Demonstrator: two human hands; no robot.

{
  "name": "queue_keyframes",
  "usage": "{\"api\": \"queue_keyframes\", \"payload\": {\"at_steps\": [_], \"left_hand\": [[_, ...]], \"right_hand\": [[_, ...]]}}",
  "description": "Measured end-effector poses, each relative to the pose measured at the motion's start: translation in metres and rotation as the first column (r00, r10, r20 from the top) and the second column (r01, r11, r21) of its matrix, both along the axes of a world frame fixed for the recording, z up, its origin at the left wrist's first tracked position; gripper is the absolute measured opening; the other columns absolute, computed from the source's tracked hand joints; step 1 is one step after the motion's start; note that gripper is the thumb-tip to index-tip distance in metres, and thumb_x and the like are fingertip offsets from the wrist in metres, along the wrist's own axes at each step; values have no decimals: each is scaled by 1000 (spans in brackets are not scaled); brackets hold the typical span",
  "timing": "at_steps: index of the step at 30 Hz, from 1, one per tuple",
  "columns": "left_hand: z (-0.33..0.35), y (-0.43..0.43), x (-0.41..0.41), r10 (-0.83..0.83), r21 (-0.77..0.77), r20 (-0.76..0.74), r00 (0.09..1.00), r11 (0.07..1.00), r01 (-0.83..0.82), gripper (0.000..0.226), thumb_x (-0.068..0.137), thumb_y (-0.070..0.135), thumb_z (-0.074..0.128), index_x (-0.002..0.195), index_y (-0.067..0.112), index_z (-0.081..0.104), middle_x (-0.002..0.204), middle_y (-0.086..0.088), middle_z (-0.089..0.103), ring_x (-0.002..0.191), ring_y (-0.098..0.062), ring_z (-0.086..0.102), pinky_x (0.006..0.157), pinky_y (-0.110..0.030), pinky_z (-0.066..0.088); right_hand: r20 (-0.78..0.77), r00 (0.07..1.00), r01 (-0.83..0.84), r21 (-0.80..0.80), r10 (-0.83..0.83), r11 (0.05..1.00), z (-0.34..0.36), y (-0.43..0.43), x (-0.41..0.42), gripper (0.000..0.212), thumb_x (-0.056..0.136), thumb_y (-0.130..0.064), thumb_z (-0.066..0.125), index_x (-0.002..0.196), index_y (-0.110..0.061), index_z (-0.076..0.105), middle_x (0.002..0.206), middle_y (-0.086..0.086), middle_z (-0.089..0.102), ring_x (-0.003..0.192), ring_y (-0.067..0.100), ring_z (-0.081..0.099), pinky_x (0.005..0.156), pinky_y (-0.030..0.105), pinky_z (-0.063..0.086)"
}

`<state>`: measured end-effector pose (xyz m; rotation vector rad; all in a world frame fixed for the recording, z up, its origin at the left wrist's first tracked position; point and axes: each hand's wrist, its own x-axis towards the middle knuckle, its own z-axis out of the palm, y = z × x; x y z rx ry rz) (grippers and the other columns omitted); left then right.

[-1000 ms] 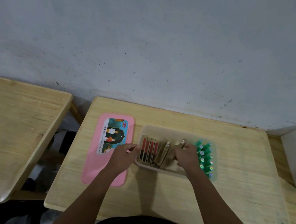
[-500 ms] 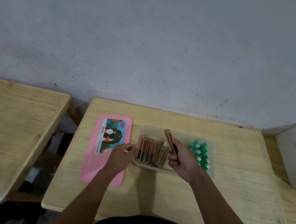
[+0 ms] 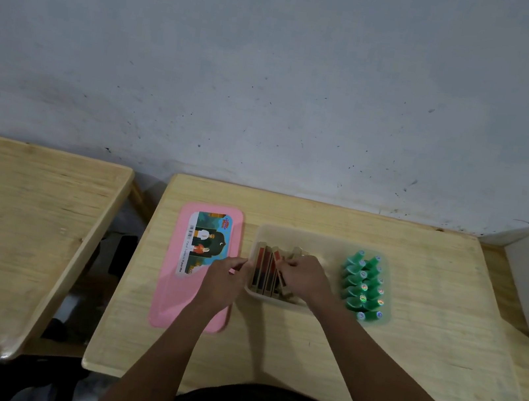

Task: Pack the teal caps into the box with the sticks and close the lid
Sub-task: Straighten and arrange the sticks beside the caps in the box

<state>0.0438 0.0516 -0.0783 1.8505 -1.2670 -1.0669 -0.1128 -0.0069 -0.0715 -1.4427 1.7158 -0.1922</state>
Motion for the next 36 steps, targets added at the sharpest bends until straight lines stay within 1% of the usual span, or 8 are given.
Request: {"api": "queue_keyframes", "payload": {"at_steps": [5,9,12,19,22,28,31,36], "left_hand": [[-2,1,2,-42,9,-17,999,999,42,20,96,24,51,96,17,70,82,1,61,73,-10,53,65,-9,41],[-2,0,2,-55,-5,-6,998,998,55,22,96,23,51,77,30,59,80,-2,58,74,-13,52,62,-10,41],[-4,-1,3,-61,-17,-1,998,998,61,18,96,23,51,86,23,65,79,-4,61,73,-14,54,61,-8,42],[-9,-1,4,-70,-5,16,997,997,70,21,96,24,50,85,19,67,78,-6,61,73,-14,52,64,-11,41],[-9,-1,3,-61,-10,-10,998,998,61,21,96,22,51,89,17,70,80,-4,63,75,-14,54,68,-18,43],[-7,-1,2,-43,-14,3,999,999,43,20,96,22,51,91,19,70,81,0,64,74,-12,55,67,-13,42],[-7,-1,1,-46,-10,7,999,999,46,17,96,23,51,90,23,67,81,0,62,73,-12,54,67,-13,42],[-5,-1,1,-31,-19,34,999,999,31,25,96,22,51,101,7,71,83,3,62,73,-7,53,66,-8,41]], "right_hand": [[-113,993,-46,4,46,999,-9,-6,18,28,85,-36,56,86,-9,66,69,1,61,73,22,65,60,31,53],[-161,980,-108,55,115,993,-6,-5,30,20,88,-18,48,75,-10,61,69,3,59,75,23,65,55,26,43],[-203,972,-110,42,116,993,-7,-2,35,17,87,-20,50,79,-14,63,70,1,55,76,25,60,63,28,40],[-187,979,-79,30,84,996,-11,-1,36,24,87,-31,56,92,-13,70,88,5,69,87,24,67,62,29,39],[-175,982,-71,1,70,997,-9,-1,37,26,83,-35,57,98,-16,66,90,3,69,86,24,66,67,32,49],[-200,977,-77,-37,68,996,-7,2,34,37,86,-42,56,117,-21,51,108,2,64,102,25,62,79,33,44],[-197,978,-74,-18,69,997,-5,3,32,39,85,-42,59,119,-24,50,108,0,64,100,23,62,75,31,42],[-191,979,-71,-17,66,997,-5,2,35,41,83,-41,60,117,-20,50,103,1,65,94,23,63,72,31,43]]}}
